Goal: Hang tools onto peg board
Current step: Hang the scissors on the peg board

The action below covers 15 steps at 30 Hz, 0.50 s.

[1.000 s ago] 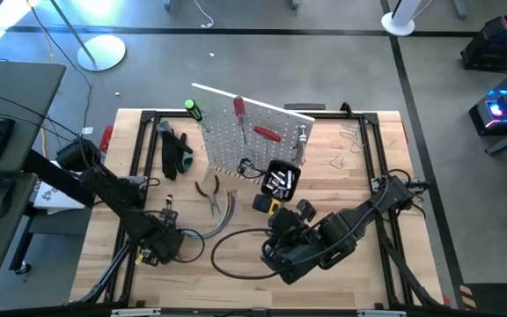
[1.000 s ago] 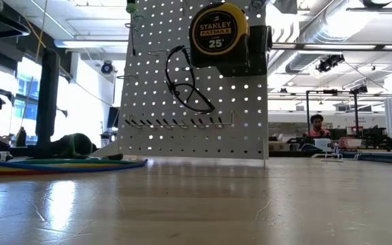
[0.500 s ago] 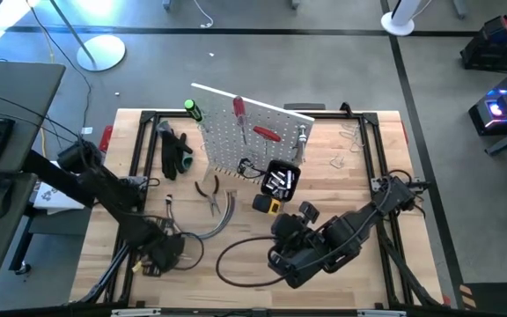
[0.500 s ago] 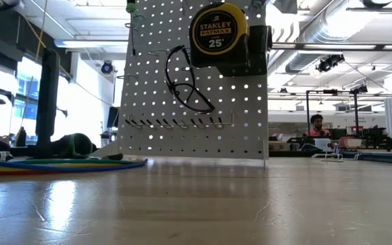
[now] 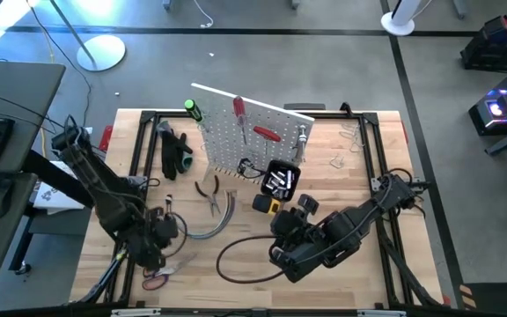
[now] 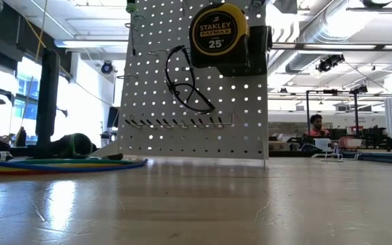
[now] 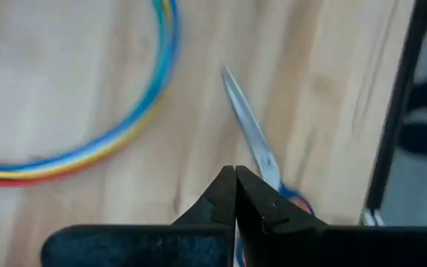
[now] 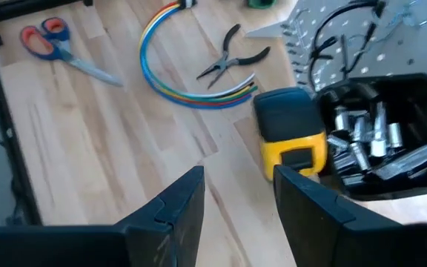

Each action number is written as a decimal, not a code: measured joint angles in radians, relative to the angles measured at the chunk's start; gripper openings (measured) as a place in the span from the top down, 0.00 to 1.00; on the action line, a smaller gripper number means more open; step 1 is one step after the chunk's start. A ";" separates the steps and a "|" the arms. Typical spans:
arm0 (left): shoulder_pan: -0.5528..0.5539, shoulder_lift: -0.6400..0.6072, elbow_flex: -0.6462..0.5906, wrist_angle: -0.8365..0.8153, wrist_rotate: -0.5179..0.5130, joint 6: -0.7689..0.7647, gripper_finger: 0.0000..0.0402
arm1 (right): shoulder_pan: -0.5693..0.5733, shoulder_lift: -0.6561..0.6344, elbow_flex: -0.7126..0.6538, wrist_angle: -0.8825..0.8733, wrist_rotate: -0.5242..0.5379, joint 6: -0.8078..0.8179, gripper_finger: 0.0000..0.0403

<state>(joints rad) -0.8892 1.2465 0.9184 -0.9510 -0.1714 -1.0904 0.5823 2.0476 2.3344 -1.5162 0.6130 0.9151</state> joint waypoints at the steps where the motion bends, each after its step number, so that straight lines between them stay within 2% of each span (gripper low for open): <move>1: 0.003 -0.015 0.000 -0.021 -0.025 -0.005 0.99 | 0.000 0.000 0.000 -0.003 0.009 0.000 0.61; 3: 0.011 -0.025 -0.001 -0.076 -0.043 0.002 0.99 | -0.002 0.000 0.000 -0.009 0.019 -0.001 0.61; 6: 0.011 -0.013 -0.002 -0.087 0.005 0.030 0.99 | -0.003 0.000 0.000 -0.011 0.019 -0.008 0.61; 11: -0.034 0.061 -0.006 0.083 0.137 0.000 0.99 | -0.005 0.000 0.000 -0.021 0.020 0.001 0.61; 15: -0.106 0.164 -0.006 0.158 0.215 -0.086 0.92 | -0.005 0.000 0.000 -0.021 0.020 0.002 0.61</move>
<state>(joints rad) -0.9948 1.4106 0.9123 -0.7928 0.0435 -1.1759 0.5777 2.0476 2.3344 -1.5372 0.6331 0.9176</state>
